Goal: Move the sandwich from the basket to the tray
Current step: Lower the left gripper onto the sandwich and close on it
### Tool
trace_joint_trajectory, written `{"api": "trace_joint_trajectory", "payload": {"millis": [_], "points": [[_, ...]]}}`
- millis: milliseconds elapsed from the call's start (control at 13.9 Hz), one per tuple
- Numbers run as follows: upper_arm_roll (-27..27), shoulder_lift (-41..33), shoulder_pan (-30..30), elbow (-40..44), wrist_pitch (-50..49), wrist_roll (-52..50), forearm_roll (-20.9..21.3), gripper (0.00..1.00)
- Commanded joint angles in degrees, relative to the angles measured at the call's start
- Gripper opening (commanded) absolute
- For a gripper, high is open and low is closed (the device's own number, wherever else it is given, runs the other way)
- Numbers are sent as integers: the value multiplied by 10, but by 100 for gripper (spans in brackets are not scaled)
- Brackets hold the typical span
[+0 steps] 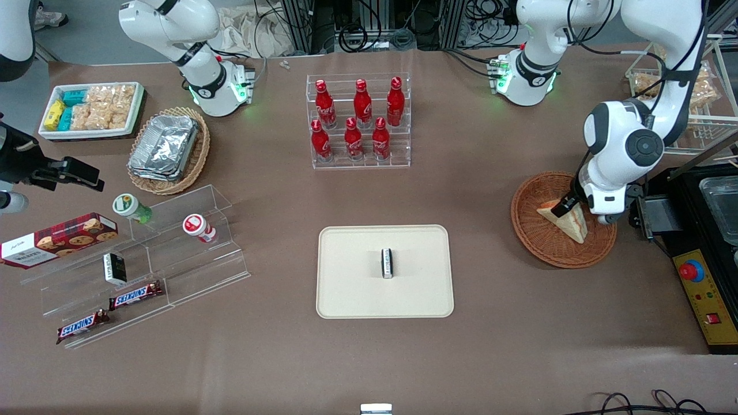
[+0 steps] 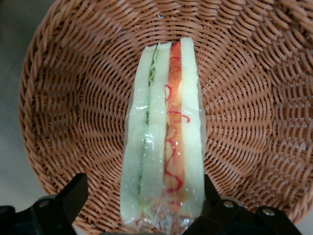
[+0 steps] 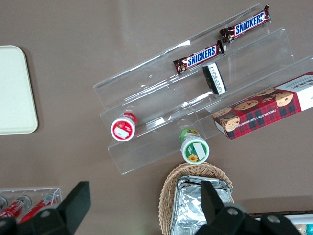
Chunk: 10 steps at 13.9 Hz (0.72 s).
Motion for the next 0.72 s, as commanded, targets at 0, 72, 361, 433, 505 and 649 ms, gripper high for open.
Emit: {"api": "trace_joint_trajectory", "payload": {"millis": [0,72,361,433,505,649], "points": [[1,10,0,-5,39,-17,22,30],[1,11,0,-3,42,-15,22,0],[2,-14,0,1,41,10,21,0],[1,-37,0,2,28,13,21,0],[-1,-61,-2,11,-7,17,21,0],[-20,-99,-7,54,-107,41,20,0]]}}
